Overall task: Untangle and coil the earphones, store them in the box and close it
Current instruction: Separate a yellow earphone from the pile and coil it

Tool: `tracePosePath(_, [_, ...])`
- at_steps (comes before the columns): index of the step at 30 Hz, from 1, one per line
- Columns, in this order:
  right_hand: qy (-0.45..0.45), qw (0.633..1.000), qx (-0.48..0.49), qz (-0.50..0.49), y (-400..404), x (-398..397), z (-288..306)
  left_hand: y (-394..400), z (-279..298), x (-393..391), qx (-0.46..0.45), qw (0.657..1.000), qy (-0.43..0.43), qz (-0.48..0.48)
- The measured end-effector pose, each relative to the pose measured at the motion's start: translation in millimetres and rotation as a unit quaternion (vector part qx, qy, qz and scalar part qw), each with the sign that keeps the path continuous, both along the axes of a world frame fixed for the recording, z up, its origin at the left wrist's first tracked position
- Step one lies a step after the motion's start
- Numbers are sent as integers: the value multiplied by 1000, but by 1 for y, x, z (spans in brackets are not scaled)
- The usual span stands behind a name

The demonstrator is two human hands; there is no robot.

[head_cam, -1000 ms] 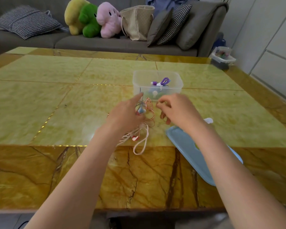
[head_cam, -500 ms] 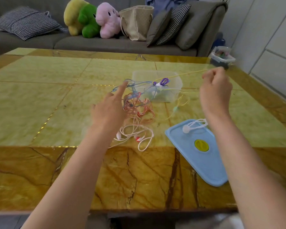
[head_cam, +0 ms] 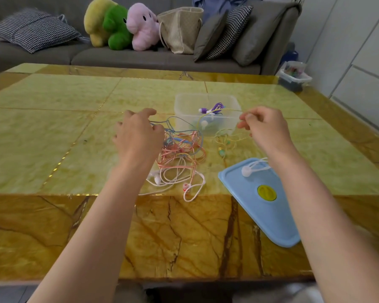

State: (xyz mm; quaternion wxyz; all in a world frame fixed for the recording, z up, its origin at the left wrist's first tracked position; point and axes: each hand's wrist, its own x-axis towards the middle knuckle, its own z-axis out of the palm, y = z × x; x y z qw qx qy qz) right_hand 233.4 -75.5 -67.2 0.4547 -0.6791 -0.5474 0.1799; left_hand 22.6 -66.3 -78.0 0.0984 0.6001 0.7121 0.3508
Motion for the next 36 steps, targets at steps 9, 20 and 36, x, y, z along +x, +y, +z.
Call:
tracePosePath(9, [-188, 964, -55, 179, -14, -26, 4, -24, 2, 24, -26, 943, 29, -332])
tracePosePath(20, [-268, 906, -199, 259, -15, -46, -20, -13, -40, 22, -72, 931, 224, -279])
tracePosePath(36, [-106, 970, 154, -154, -5, -5, 9, 0, -29, -10, -56, 982, 167, -70])
